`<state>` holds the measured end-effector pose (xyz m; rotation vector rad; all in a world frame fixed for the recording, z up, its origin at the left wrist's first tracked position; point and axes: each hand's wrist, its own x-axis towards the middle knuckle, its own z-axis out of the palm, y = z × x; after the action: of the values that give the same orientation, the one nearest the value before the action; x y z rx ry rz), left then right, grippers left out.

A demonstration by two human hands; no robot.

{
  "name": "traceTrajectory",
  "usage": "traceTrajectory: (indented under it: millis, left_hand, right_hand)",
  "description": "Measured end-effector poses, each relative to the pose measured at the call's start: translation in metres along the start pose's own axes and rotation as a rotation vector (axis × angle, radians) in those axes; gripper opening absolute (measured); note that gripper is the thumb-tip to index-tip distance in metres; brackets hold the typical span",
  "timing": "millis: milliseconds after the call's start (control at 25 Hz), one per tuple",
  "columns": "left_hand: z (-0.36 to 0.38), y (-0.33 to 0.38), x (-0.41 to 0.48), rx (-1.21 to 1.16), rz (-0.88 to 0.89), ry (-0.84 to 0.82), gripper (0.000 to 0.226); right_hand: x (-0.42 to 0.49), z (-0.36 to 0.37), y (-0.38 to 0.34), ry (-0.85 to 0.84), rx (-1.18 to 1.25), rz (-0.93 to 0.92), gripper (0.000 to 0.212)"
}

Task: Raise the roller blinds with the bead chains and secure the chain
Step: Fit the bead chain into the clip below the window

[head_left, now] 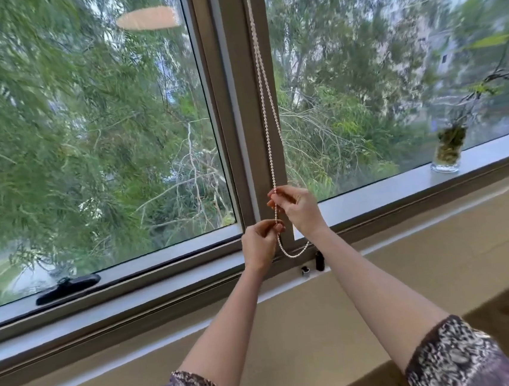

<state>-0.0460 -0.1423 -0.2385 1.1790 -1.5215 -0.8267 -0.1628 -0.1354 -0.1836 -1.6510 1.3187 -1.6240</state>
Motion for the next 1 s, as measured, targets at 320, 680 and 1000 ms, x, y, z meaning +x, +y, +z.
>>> traceTrajectory:
  millis: [320, 680, 1000]
  left_hand:
    - [0.019, -0.048, -0.012, 0.053, -0.059, -0.096, 0.01]
    - [0.038, -0.079, -0.024, 0.035, -0.149, -0.016, 0.011]
    - [0.053, -0.08, -0.028, 0.038, -0.172, 0.168, 0.006]
  right_hand:
    - [-0.031, -0.007, 0.049, -0.005, -0.187, 0.08, 0.014]
    - [-0.066, -0.018, 0.098, -0.126, -0.288, 0.146, 0.016]
    - [-0.076, -0.017, 0.129, 0.065, 0.293, 0.392, 0.013]
